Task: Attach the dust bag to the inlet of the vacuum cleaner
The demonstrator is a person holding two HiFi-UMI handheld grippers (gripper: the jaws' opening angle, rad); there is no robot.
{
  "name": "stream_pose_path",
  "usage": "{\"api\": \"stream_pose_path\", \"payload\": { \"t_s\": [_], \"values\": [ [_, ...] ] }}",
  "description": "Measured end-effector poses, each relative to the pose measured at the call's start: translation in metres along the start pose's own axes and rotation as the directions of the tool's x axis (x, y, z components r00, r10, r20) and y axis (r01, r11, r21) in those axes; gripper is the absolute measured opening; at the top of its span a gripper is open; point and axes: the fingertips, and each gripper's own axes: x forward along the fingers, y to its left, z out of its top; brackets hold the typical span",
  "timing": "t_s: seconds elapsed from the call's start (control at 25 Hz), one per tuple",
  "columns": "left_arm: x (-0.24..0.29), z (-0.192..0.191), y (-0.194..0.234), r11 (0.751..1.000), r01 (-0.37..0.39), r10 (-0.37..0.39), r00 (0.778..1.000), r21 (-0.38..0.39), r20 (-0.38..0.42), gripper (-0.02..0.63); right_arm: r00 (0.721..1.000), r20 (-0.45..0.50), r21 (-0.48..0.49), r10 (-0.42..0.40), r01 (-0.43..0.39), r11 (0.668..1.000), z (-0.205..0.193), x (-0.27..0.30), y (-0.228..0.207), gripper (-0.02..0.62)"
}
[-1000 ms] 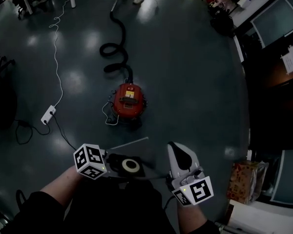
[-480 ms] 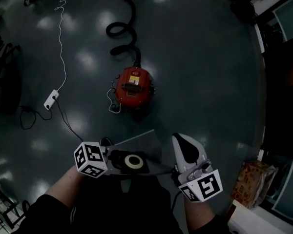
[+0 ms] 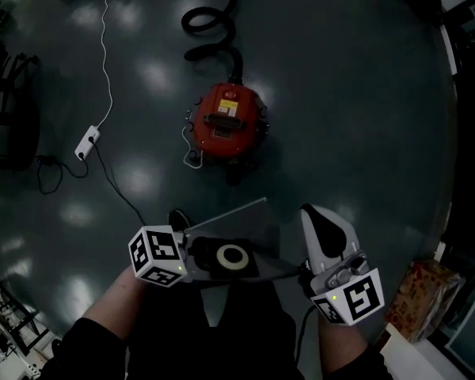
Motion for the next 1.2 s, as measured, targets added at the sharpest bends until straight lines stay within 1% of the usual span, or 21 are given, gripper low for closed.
{"api": "stream_pose_path", "payload": {
  "t_s": [0.24,0.4,0.56,0.72,0.92,1.08,1.2],
  "values": [
    [0.013,-0.025,0.046,0.999,0.028,-0.029,0.999,-0.026,-0.017,0.293,1.000,-0.013,-0.027,-0.021,0.021,0.999,-0.035,0.015,-0.014,0.003],
    [0.017,-0.039,0.077,0.998,0.050,-0.051,0.999,-0.048,-0.012,0.293,0.999,-0.036,-0.061,-0.028,0.026,0.998,-0.062,0.028,-0.021,0.003],
    [0.021,-0.051,0.106,0.996,0.062,-0.063,0.998,-0.061,-0.009,0.293,0.999,-0.040,-0.047,-0.007,0.005,0.999,-0.081,0.049,-0.024,0.003],
    [0.025,-0.063,0.138,0.995,0.062,-0.063,0.998,-0.072,-0.005,0.293,0.999,-0.047,-0.090,-0.006,0.001,0.996,-0.101,0.068,-0.039,0.003],
    [0.029,-0.074,0.172,0.994,0.063,-0.062,0.998,-0.089,0.017,0.293,0.999,-0.043,-0.096,0.011,-0.015,0.995,-0.117,0.091,-0.050,0.003],
    [0.036,-0.082,0.198,0.992,0.067,-0.065,0.998,-0.104,0.025,0.293,0.999,-0.044,-0.126,0.016,-0.021,0.992,-0.136,0.102,-0.062,0.003],
    [0.042,-0.086,0.212,0.989,0.084,-0.080,0.996,-0.118,0.039,0.293,0.998,-0.049,-0.115,0.025,-0.031,0.993,-0.150,0.111,-0.064,0.003]
  ]
}}
